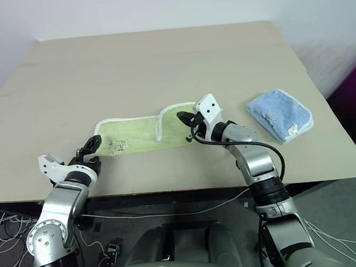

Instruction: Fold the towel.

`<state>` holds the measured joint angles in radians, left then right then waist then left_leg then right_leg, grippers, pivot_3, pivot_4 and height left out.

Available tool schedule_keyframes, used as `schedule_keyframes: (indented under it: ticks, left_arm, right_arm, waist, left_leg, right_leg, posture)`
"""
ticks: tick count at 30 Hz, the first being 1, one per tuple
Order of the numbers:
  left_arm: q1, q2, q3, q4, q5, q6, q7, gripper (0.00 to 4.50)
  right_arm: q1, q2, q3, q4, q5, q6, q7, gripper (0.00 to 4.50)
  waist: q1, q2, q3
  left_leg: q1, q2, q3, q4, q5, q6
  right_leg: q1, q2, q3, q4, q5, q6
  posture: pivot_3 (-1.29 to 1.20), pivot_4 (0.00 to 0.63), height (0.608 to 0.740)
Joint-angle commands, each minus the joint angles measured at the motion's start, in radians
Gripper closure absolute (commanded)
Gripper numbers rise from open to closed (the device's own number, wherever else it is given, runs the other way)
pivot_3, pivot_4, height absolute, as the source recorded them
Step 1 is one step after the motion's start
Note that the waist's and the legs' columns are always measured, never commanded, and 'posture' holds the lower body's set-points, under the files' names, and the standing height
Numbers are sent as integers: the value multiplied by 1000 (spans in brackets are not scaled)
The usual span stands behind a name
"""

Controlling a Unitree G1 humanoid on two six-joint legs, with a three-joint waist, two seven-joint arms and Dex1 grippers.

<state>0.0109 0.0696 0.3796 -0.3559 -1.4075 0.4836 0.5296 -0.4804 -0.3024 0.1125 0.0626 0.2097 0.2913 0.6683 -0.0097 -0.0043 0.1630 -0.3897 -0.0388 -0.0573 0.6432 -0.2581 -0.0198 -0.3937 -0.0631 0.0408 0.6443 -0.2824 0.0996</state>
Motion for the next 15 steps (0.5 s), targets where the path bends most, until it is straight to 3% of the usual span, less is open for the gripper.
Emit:
schedule_keyframes:
  ticks: [1, 9, 15]
  left_arm:
    - [6, -2, 45, 76, 30, -37, -6, 1654]
    - [-17, -3, 85, 74, 12, -77, -57, 4465]
    - [-16, 11, 114, 63, 1, -94, -84, 4490]
  right_arm:
    - [-7, -4, -14, -46, 2, -6, -11, 4500]
    - [-5, 2, -10, -50, 5, -6, -20, 4500]
    - [-5, 1, -10, -49, 5, -7, -18, 4500]
  waist:
    - [0, 0, 0]
    - [-2, -1, 1]
    - [-4, -3, 2]
  left_leg:
    - [0, 0, 0, 0, 0, 0]
    - [-2, 0, 0, 0, 0, 0]
    - [-2, 0, 0, -1, 0, 0]
  right_leg:
    - [0, 0, 0, 0, 0, 0]
    - [-2, 0, 0, 0, 0, 0]
    - [-2, 0, 0, -1, 0, 0]
  posture:
    - [0, 150, 740]
    - [0, 150, 740]
    - [0, 150, 740]
